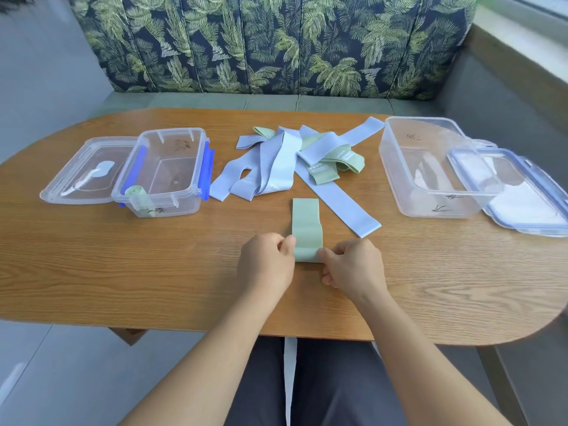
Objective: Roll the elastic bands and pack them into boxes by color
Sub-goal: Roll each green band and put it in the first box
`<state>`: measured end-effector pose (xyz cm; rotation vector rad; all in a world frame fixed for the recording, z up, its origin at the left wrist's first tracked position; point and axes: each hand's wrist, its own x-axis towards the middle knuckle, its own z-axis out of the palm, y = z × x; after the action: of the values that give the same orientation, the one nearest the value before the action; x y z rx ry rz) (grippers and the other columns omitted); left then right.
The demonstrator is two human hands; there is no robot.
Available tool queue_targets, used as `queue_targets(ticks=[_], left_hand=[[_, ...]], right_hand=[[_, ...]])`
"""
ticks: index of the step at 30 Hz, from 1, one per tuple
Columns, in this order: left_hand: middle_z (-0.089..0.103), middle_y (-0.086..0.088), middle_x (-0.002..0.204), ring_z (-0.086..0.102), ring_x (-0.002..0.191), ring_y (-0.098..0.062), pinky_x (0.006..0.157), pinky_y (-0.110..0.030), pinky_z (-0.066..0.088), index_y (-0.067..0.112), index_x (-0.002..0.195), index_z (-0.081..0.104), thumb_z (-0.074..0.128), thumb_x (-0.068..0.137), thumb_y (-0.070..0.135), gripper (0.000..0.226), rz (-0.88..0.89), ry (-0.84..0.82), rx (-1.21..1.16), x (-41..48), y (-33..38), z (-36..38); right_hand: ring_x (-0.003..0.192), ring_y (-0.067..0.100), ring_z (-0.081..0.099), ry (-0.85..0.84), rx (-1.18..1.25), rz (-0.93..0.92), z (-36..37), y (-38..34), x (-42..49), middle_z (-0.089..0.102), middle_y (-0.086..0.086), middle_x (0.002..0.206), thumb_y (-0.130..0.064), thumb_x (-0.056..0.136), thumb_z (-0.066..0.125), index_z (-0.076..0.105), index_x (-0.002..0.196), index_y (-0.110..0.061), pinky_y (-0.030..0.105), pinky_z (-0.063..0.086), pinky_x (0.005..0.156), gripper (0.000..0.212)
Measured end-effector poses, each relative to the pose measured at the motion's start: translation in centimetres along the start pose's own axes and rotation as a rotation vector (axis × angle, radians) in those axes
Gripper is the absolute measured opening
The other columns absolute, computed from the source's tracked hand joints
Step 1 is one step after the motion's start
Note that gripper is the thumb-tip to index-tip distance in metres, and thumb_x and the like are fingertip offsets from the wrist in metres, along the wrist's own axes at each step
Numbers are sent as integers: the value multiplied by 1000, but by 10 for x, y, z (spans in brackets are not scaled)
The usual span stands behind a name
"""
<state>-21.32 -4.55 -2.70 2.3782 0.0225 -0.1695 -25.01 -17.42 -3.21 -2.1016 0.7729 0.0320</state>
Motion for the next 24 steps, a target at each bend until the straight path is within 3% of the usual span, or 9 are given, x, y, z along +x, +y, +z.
queue_targets(ticks=[3,5,7,9,11,12,16,21,24], left_hand=[[49,1,60,45,60,-19,53,-30,36,10,63,51,44,99,22,39,18,-41,-10,-12,-1,4],[52,7,76,50,73,-17,68,-35,49,21,72,48,43,99,16,28,34,-77,-13,-13,-2,7],[51,7,86,49,81,-17,77,-35,49,29,78,46,44,97,12,25,41,-95,-15,-10,-3,7],[53,5,89,49,85,-16,76,-27,41,32,86,59,48,96,12,25,34,-111,-45,-6,-3,6],[65,4,103,58,95,-15,78,-22,40,22,112,69,53,97,18,23,16,-112,-66,-2,-3,4],[68,5,108,60,99,-14,79,-22,42,19,116,69,54,97,21,24,11,-104,-65,0,-2,4],[71,5,98,64,94,-16,84,-31,52,21,105,74,58,94,28,20,-5,-75,-51,6,-1,5],[71,10,88,65,85,-16,78,-35,56,27,82,72,60,89,36,17,-67,-70,-47,15,0,4],[69,12,86,65,86,-16,79,-36,56,28,83,69,60,88,39,15,-96,-65,-52,21,3,5]], right_hand=[[68,27,70,22,-16,-9,2,0,3,70,6,66,-28,85,67,66,63,-15,44,61,71,26],[68,27,70,38,-16,-13,4,0,4,70,6,67,-29,85,67,66,64,-15,44,60,71,25],[68,27,70,47,-4,-10,6,0,5,71,6,69,-30,86,65,66,67,-16,44,60,71,24],[68,27,70,47,4,-3,6,-1,6,71,6,70,-31,86,64,66,68,-15,45,60,71,24],[68,29,70,44,10,5,6,-3,9,71,7,70,-32,85,64,66,68,-12,45,60,71,26],[68,30,70,44,19,11,6,-3,11,71,8,70,-32,85,64,66,68,-11,46,60,71,28],[68,30,70,42,43,17,6,-8,16,70,8,66,-35,86,62,64,68,-12,46,60,72,29],[59,22,70,23,95,11,4,-8,20,68,4,53,-37,89,61,64,70,-11,46,60,72,33],[61,19,71,-1,162,19,2,-3,18,69,2,53,-32,83,64,67,72,-12,46,61,73,23]])
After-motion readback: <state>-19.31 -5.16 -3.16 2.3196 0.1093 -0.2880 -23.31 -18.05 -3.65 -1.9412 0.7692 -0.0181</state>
